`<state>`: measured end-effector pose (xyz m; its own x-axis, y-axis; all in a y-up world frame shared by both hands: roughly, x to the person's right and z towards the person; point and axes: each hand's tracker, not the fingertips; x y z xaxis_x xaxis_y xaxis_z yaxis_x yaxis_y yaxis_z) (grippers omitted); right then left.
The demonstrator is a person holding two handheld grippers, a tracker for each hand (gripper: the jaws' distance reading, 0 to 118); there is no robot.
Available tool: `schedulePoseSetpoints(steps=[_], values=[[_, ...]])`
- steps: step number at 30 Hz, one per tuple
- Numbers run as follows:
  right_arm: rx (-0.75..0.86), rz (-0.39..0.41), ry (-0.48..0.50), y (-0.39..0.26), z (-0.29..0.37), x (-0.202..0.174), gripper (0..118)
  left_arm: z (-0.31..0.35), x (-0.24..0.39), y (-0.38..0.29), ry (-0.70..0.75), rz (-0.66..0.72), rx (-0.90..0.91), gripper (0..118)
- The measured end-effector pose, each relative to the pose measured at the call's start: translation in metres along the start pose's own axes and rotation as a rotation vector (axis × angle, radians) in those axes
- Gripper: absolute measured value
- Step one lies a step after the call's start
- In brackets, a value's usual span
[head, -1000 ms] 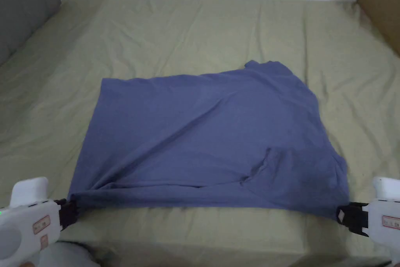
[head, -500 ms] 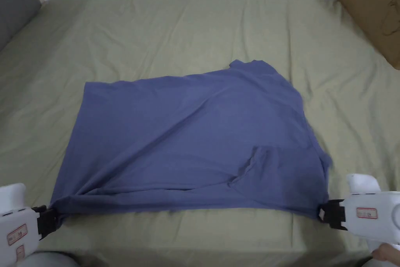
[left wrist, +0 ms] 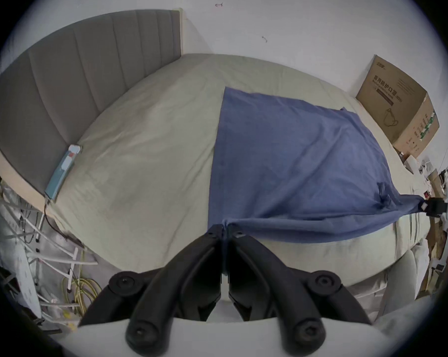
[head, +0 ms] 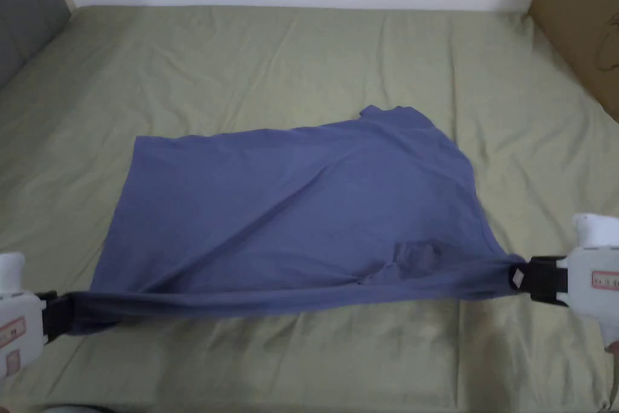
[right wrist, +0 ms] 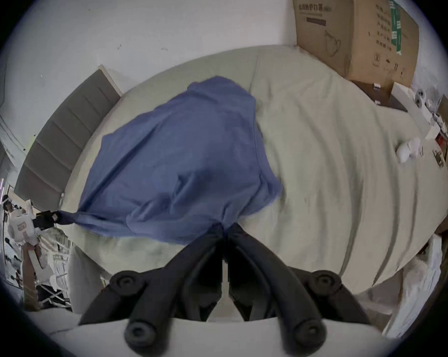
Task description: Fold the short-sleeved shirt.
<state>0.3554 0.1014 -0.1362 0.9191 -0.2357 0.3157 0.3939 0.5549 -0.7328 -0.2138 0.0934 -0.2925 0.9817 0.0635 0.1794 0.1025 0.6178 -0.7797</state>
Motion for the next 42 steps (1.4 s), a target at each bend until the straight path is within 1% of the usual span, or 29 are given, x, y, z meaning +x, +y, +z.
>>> schedulePoseSetpoints(steps=[4,6,7,9,10,11,12,13,14,15,16,21,22,23,24,25,26,27,29,31,34,35,36,37,38,39,42], values=[[-0.003,0.014,-0.017,0.048,-0.031,0.000,0,-0.027,0.001,0.044,0.016,-0.009,0.002,3],[-0.028,0.007,-0.034,0.068,-0.056,0.001,0,-0.050,0.005,0.062,0.036,0.020,-0.023,2],[-0.053,0.007,-0.057,0.076,-0.072,0.002,0,-0.065,0.008,0.070,0.040,0.001,-0.042,3],[-0.096,-0.001,-0.069,0.085,-0.097,0.002,0,-0.089,0.016,0.077,0.067,-0.039,-0.095,3],[-0.098,-0.017,-0.075,0.087,-0.106,0.002,2,-0.099,0.019,0.078,0.078,-0.055,-0.113,6],[-0.110,-0.032,-0.083,0.086,-0.114,0.002,10,-0.108,0.020,0.078,0.070,-0.057,-0.111,18],[-0.135,-0.031,-0.104,0.085,-0.120,0.002,28,-0.115,0.022,0.077,0.084,-0.070,-0.125,43],[-0.145,-0.027,-0.153,0.083,-0.122,0.001,52,-0.122,0.021,0.075,0.098,-0.086,-0.149,81],[-0.142,-0.021,-0.186,0.080,-0.122,0.001,57,-0.124,0.020,0.073,0.097,-0.086,-0.164,100],[-0.134,-0.016,-0.188,0.077,-0.119,0.004,57,-0.122,0.019,0.070,0.092,-0.081,-0.164,104],[-0.125,-0.021,-0.181,0.073,-0.113,0.005,57,-0.115,0.018,0.066,0.077,-0.075,-0.149,101],[-0.040,-0.038,-0.117,0.053,-0.067,0.008,57,-0.073,0.009,0.049,0.044,-0.038,-0.091,100],[-0.032,-0.036,-0.107,0.048,-0.060,0.007,57,-0.065,0.008,0.044,0.031,-0.026,-0.080,95],[-0.027,-0.031,-0.093,0.041,-0.053,0.007,57,-0.056,0.006,0.037,0.000,-0.004,-0.074,85],[-0.026,-0.031,-0.091,0.032,-0.047,0.005,53,-0.048,0.005,0.030,-0.033,0.019,-0.078,68],[-0.019,-0.027,-0.077,0.022,-0.042,0.003,33,-0.039,0.007,0.022,-0.057,0.031,-0.085,34],[-0.016,-0.018,-0.058,0.013,-0.040,0.001,3,-0.035,0.007,0.012,-0.061,0.028,-0.086,5],[-0.027,-0.015,-0.053,0.003,-0.041,0.000,0,-0.034,0.008,0.001,-0.068,0.021,-0.093,0],[-0.035,-0.021,-0.067,-0.019,-0.047,-0.004,0,-0.038,0.015,-0.020,-0.030,0.006,-0.124,0],[-0.103,0.008,-0.066,-0.034,-0.057,-0.009,0,-0.046,0.017,-0.036,-0.044,0.025,-0.156,0],[-0.137,0.008,-0.053,-0.053,-0.065,-0.016,0,-0.046,0.016,-0.035,-0.045,0.064,-0.137,0],[-0.140,0.003,-0.049,-0.051,-0.072,-0.011,0,-0.048,0.016,-0.032,-0.040,0.059,-0.130,12],[-0.141,-0.002,-0.046,-0.053,-0.073,-0.012,0,-0.050,0.016,-0.028,-0.020,0.066,-0.110,36],[-0.140,-0.006,-0.042,-0.055,-0.074,-0.012,0,-0.059,0.002,-0.020,-0.028,0.074,-0.102,73],[-0.139,-0.012,-0.037,-0.055,-0.075,-0.012,0,-0.064,-0.001,-0.016,-0.046,0.088,-0.099,90],[-0.142,-0.020,-0.034,-0.052,-0.073,-0.013,0,-0.070,-0.004,-0.013,-0.051,0.106,-0.093,96],[-0.142,-0.024,-0.041,-0.053,-0.073,-0.012,0,-0.092,-0.011,-0.003,-0.029,0.134,-0.124,95]])
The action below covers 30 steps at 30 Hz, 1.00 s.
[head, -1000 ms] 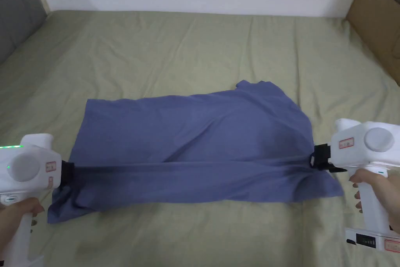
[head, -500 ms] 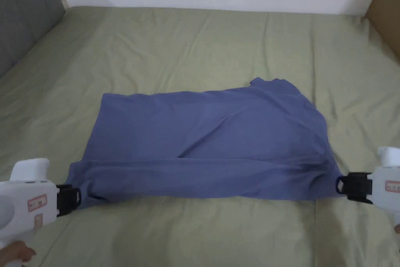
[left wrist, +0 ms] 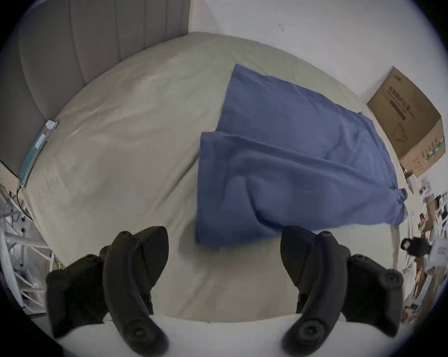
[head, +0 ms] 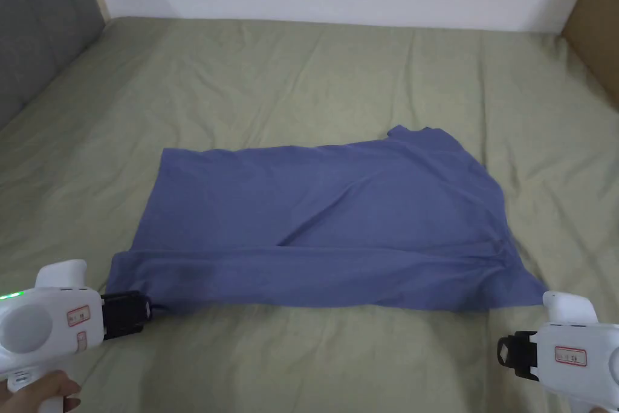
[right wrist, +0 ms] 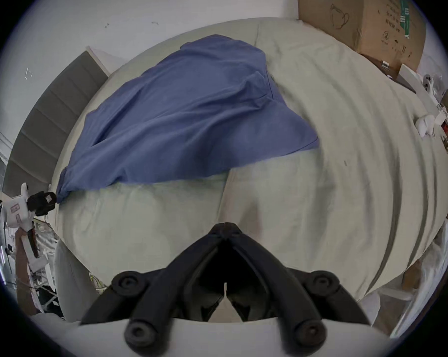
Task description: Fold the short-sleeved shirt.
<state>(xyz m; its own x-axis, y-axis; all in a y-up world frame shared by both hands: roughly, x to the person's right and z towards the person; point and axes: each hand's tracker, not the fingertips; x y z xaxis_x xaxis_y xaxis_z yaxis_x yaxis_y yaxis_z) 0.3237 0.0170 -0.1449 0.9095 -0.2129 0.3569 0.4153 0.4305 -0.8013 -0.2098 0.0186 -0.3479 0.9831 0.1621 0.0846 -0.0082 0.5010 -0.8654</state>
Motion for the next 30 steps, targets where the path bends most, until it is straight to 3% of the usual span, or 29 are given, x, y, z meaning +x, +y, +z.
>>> schedulePoseSetpoints(steps=[1,3,4,5,7,8,9,11,12,16,18,22,24,25,26,27,28,30], values=[[-0.002,-0.001,-0.003,0.001,0.001,0.001,0,-0.009,-0.001,0.001,0.003,0.001,-0.018,87],[-0.009,-0.004,-0.011,-0.001,-0.001,0.003,0,-0.023,-0.002,-0.001,0.014,-0.011,-0.045,54],[-0.013,-0.005,-0.015,-0.002,-0.002,0.004,0,-0.023,0.001,-0.003,0.103,-0.067,-0.033,47],[-0.017,-0.006,-0.019,-0.004,0.002,0.004,0,-0.016,0.005,-0.001,0.063,-0.050,-0.020,39],[-0.017,-0.009,-0.021,-0.005,0.001,0.007,0,-0.008,0.012,0.002,0.064,-0.062,-0.003,7],[-0.016,-0.013,-0.021,-0.003,0.000,0.009,0,-0.008,0.013,0.004,0.042,-0.057,-0.005,6],[-0.015,-0.018,-0.023,-0.002,0.001,0.012,8,-0.008,0.015,0.006,0.027,-0.052,-0.022,6],[0.006,-0.015,-0.037,0.006,0.001,0.016,67,-0.006,0.020,0.004,0.058,-0.095,-0.018,6],[0.017,-0.022,-0.063,0.014,0.000,0.019,80,-0.005,0.021,0.004,0.057,-0.100,-0.020,6],[0.079,-0.057,-0.098,0.052,-0.007,0.037,80,-0.003,0.019,0.007,0.048,-0.099,-0.029,6],[0.086,-0.040,-0.170,0.073,-0.017,0.044,80,-0.003,0.018,0.007,0.044,-0.099,-0.035,6],[0.025,-0.015,-0.100,0.095,-0.051,0.045,80,-0.005,0.018,0.007,0.048,-0.098,-0.049,6],[-0.056,0.015,-0.161,0.096,-0.071,0.037,78,-0.005,0.021,0.007,0.056,-0.092,-0.054,6],[-0.016,0.052,-0.173,0.095,-0.071,0.037,77,-0.005,0.022,0.008,0.059,-0.093,-0.056,6],[-0.015,0.053,-0.174,0.096,-0.064,0.033,70,-0.005,0.023,0.009,0.063,-0.098,-0.061,6],[-0.004,0.068,-0.167,0.096,-0.055,0.028,54,-0.004,0.025,0.010,0.067,-0.109,-0.065,6],[0.022,0.110,-0.186,0.096,-0.049,0.024,11,-0.003,0.025,0.011,0.068,-0.117,-0.065,6],[-0.001,0.132,-0.167,0.093,-0.041,0.022,9,-0.003,0.025,0.011,0.067,-0.126,-0.070,6]])
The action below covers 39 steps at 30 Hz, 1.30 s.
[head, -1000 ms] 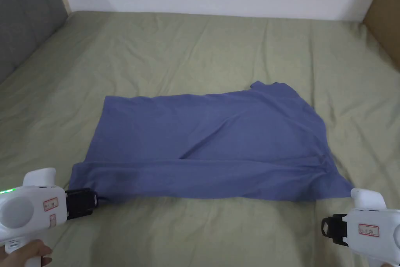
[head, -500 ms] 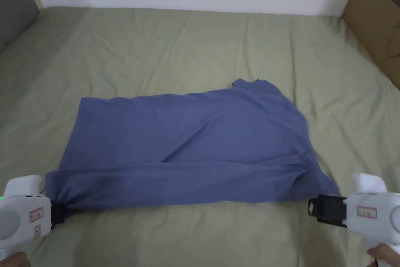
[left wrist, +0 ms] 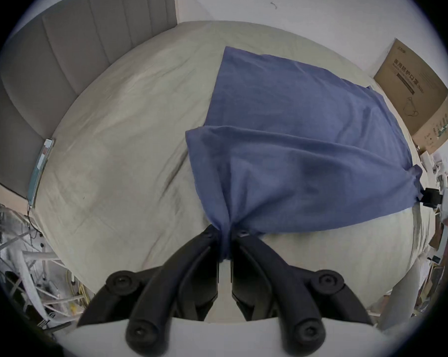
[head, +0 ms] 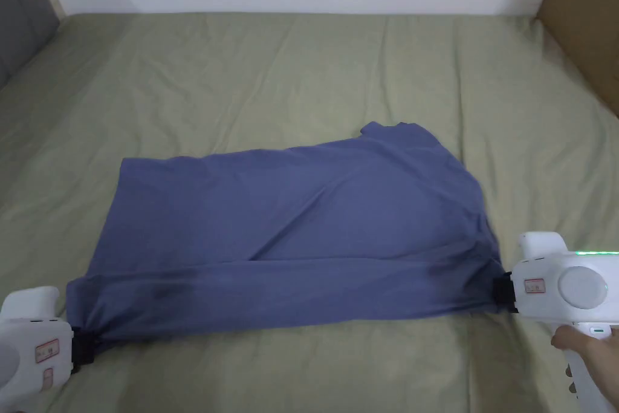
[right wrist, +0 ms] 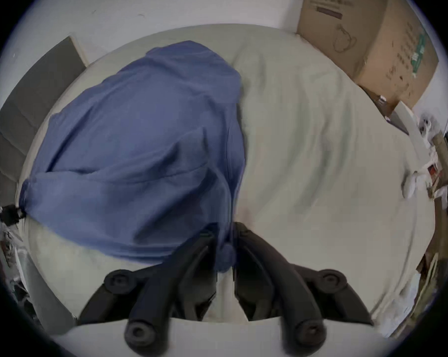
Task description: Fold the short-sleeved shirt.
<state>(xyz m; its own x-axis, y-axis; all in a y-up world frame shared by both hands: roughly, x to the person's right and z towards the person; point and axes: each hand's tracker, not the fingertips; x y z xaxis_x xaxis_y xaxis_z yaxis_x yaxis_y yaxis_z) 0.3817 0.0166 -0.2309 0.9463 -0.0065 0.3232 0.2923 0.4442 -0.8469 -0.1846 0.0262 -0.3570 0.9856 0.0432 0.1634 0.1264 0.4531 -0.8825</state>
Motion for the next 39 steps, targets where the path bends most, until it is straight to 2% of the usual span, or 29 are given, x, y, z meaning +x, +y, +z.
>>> schedulePoseSetpoints(steps=[2,4,6,13,17,20,24,28,29,30,31,32,33,34,38,39], values=[[-0.002,-0.013,0.009,-0.001,0.003,0.003,9,0.002,-0.001,-0.001,-0.003,-0.002,0.001,6],[0.021,-0.101,0.053,-0.007,0.014,0.011,9,0.005,-0.003,-0.002,-0.013,-0.001,0.004,6],[0.039,-0.131,0.076,-0.013,0.027,0.017,9,0.011,-0.003,-0.002,-0.017,-0.040,0.005,6],[0.055,-0.138,0.093,-0.051,0.070,0.019,9,0.034,-0.010,-0.008,-0.041,-0.040,0.044,6],[0.031,-0.159,0.079,-0.087,0.084,0.026,9,0.042,-0.017,-0.019,-0.017,-0.106,0.032,6],[-0.029,-0.222,0.111,-0.122,0.086,0.033,9,0.043,-0.028,-0.032,-0.032,-0.098,0.003,6],[-0.068,-0.230,0.108,-0.149,0.071,0.039,9,0.036,-0.031,-0.047,-0.002,-0.129,-0.039,6],[-0.051,-0.251,0.095,-0.145,0.071,0.036,10,0.033,-0.025,-0.052,0.022,-0.156,-0.016,8],[-0.061,-0.242,0.085,-0.141,0.070,0.034,18,0.033,-0.026,-0.050,0.019,-0.147,-0.014,13],[-0.083,-0.199,0.032,-0.138,0.071,0.031,37,0.034,-0.026,-0.049,0.023,-0.127,-0.012,27],[-0.088,-0.149,-0.043,-0.134,0.071,0.028,68,0.036,-0.025,-0.047,0.042,-0.118,-0.013,54],[-0.084,-0.096,-0.102,-0.132,0.073,0.025,82,0.039,-0.025,-0.045,0.059,-0.116,-0.007,73],[-0.060,-0.061,-0.128,-0.128,0.078,0.023,82,0.044,-0.026,-0.042,0.065,-0.116,0.010,84],[-0.034,-0.054,-0.114,-0.124,0.085,0.022,82,0.052,-0.026,-0.038,0.068,-0.114,0.036,89],[0.044,-0.090,-0.030,-0.095,0.098,0.019,82,0.074,-0.018,-0.019,-0.005,-0.095,0.137,88],[0.054,-0.082,-0.023,-0.085,0.100,0.017,82,0.074,-0.014,-0.013,-0.031,-0.089,0.141,83]])
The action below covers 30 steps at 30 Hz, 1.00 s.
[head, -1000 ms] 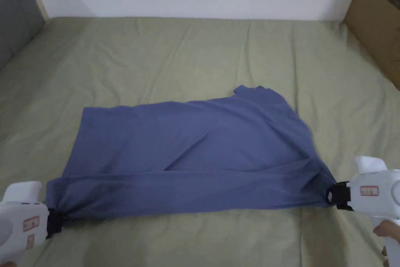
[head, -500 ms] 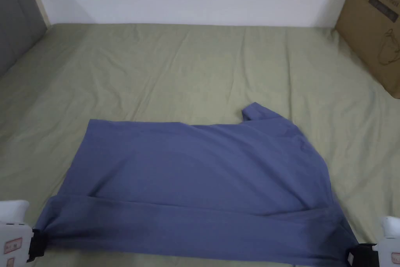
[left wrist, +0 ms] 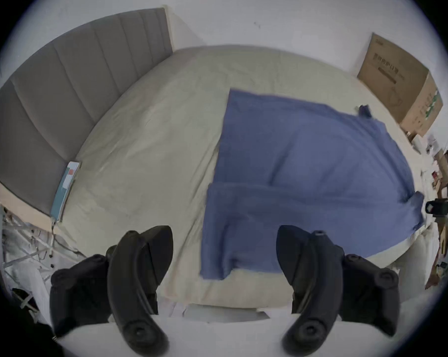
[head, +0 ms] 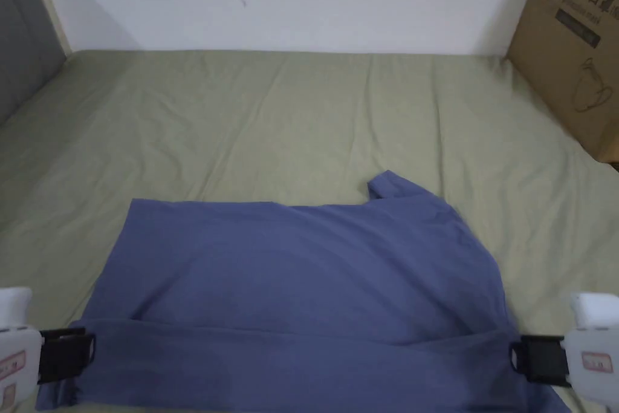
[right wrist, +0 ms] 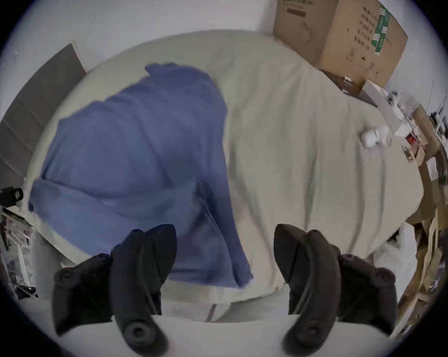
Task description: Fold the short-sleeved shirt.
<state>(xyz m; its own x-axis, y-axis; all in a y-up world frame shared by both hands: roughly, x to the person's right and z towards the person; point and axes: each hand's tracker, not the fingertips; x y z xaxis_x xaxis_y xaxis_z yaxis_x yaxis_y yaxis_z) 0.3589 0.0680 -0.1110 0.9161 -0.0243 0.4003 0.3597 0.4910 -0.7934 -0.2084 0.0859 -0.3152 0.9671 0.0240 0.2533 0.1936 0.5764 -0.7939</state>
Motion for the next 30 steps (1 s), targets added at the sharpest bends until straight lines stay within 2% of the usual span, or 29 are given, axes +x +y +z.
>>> schedulePoseSetpoints(steps=[1,2,3,4,5,8,11,14,16,17,19,20,22,25,27,28,29,30], values=[[0.009,0.012,0.010,0.007,-0.002,-0.003,79,0.000,0.003,0.005,-0.024,0.005,0.015,63],[0.020,0.027,0.021,0.016,-0.004,-0.007,68,-0.003,0.007,0.010,-0.041,0.007,0.035,36],[0.049,0.061,0.044,0.022,-0.008,-0.014,45,-0.007,0.012,0.014,-0.035,-0.002,0.035,3],[0.063,0.075,0.053,0.027,-0.011,-0.019,0,-0.011,0.017,0.017,-0.028,-0.010,0.037,0],[0.051,0.061,0.042,0.033,-0.019,-0.024,0,-0.019,0.023,0.017,0.020,-0.050,0.032,0],[0.002,0.083,0.052,0.046,-0.040,-0.037,0,-0.033,0.035,0.028,-0.045,-0.059,0.013,0],[-0.011,0.078,0.069,0.064,-0.059,-0.040,0,-0.043,0.041,0.032,-0.038,-0.053,0.013,0],[0.000,-0.029,0.154,0.092,-0.076,-0.031,0,-0.053,0.044,0.045,-0.032,-0.054,0.002,0],[0.014,-0.056,0.193,0.117,-0.089,-0.023,4,-0.064,0.045,0.056,-0.047,-0.027,-0.016,0],[0.008,-0.042,0.178,0.133,-0.094,-0.021,27,-0.069,0.046,0.061,-0.053,-0.017,-0.022,0],[-0.011,0.016,0.121,0.162,-0.111,-0.023,101,-0.078,0.049,0.068,-0.053,-0.014,-0.025,0],[-0.015,0.043,0.105,0.176,-0.120,-0.024,102,-0.083,0.053,0.071,-0.051,-0.024,-0.031,0],[0.003,0.017,0.095,0.202,-0.140,-0.022,102,-0.091,0.058,0.074,-0.042,-0.035,-0.045,0],[-0.043,-0.078,0.117,0.228,-0.172,-0.023,100,-0.107,0.064,0.076,-0.051,-0.048,-0.079,0],[-0.044,-0.078,0.131,0.236,-0.191,-0.024,97,-0.113,0.066,0.075,-0.049,-0.060,-0.100,0],[-0.050,-0.067,0.119,0.240,-0.207,-0.021,92,-0.116,0.067,0.074,-0.044,-0.064,-0.106,0],[-0.079,-0.051,0.053,0.240,-0.215,-0.024,85,-0.119,0.067,0.073,-0.043,-0.069,-0.112,0],[-0.106,-0.030,0.028,0.239,-0.224,-0.026,79,-0.122,0.065,0.073,-0.043,-0.068,-0.123,0]])
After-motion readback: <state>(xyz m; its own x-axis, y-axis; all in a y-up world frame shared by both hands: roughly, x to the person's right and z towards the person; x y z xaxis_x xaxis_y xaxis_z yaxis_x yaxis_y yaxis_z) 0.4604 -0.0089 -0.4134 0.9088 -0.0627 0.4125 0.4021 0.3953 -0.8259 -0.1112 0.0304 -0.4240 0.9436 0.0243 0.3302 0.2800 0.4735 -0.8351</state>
